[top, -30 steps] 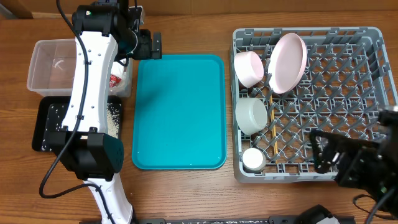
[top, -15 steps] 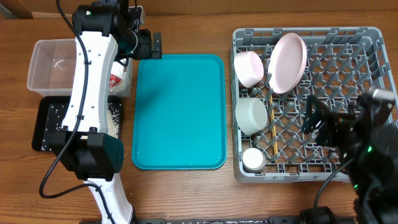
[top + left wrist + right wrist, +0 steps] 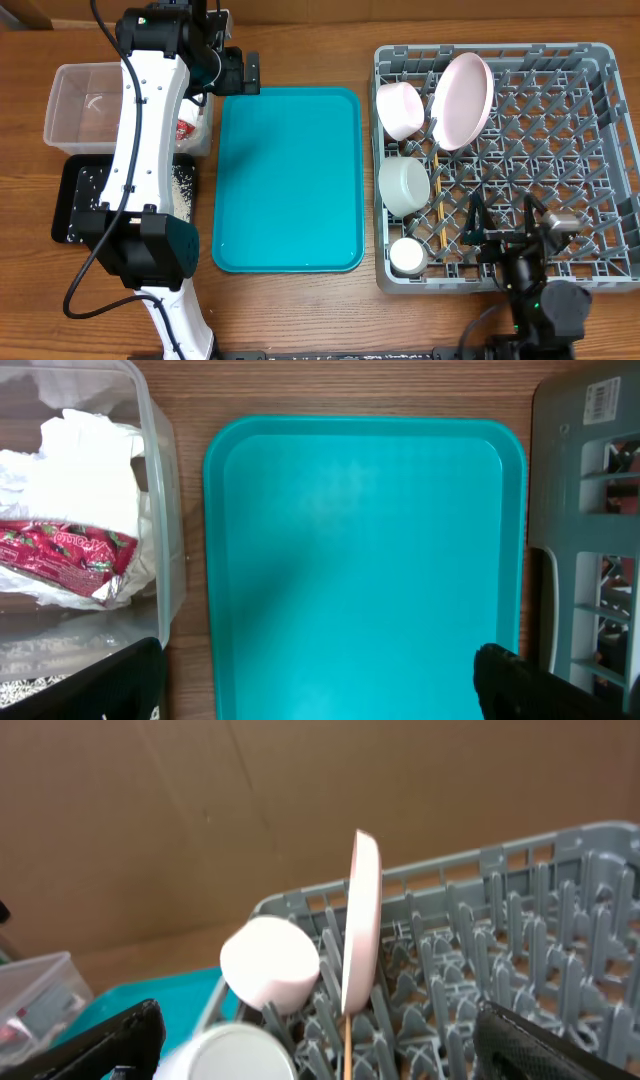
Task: Sort waste into correct bins and load items into the dishwasher
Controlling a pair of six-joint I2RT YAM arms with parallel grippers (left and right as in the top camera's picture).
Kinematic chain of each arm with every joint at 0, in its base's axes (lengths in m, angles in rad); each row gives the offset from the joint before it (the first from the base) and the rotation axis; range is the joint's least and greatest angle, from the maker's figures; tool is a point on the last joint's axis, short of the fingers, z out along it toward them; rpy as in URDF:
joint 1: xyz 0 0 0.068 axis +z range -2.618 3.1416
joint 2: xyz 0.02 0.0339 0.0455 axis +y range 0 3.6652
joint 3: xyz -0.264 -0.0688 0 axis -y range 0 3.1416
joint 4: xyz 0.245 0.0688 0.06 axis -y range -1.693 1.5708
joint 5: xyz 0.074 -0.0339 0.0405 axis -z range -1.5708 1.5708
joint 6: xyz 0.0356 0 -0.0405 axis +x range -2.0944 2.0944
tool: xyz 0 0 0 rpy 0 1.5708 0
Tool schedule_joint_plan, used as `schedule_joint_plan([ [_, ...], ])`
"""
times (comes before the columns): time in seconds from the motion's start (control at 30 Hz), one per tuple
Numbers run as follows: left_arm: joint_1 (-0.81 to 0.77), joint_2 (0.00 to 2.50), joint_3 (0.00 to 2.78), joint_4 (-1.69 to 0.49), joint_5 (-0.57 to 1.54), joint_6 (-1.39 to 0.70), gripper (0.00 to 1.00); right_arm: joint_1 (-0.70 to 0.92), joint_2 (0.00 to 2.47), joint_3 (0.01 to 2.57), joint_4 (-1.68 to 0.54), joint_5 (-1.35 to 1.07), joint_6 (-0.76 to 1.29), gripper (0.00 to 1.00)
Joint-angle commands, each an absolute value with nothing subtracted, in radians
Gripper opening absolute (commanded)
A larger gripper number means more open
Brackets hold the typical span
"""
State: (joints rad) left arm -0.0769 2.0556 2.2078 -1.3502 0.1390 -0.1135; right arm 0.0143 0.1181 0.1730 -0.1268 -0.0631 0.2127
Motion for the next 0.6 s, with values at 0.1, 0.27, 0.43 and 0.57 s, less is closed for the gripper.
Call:
schedule_joint_plan([
  [0.1, -0.079, 2.049, 2.227, -1.349, 0.147, -0.120, 1.00, 0.010, 0.007, 0.026, 0.016, -0.081, 0.213, 1.00],
  [0.27, -0.079, 2.049, 2.227, -1.349, 0.147, -0.120, 1.00, 0.010, 0.002, 0.008, -0.080, -0.080, 0.212, 1.00],
  [0.43, -0.079, 2.049, 2.227, -1.349, 0.147, -0.120, 1.00, 0.010, 0.002, 0.008, -0.080, -0.065, 0.212, 1.00],
  [0.57, -0.079, 2.049, 2.227, -1.349, 0.147, -0.120, 1.00, 0.011, 0.002, 0.008, -0.077, -0.073, 0.212, 1.00],
])
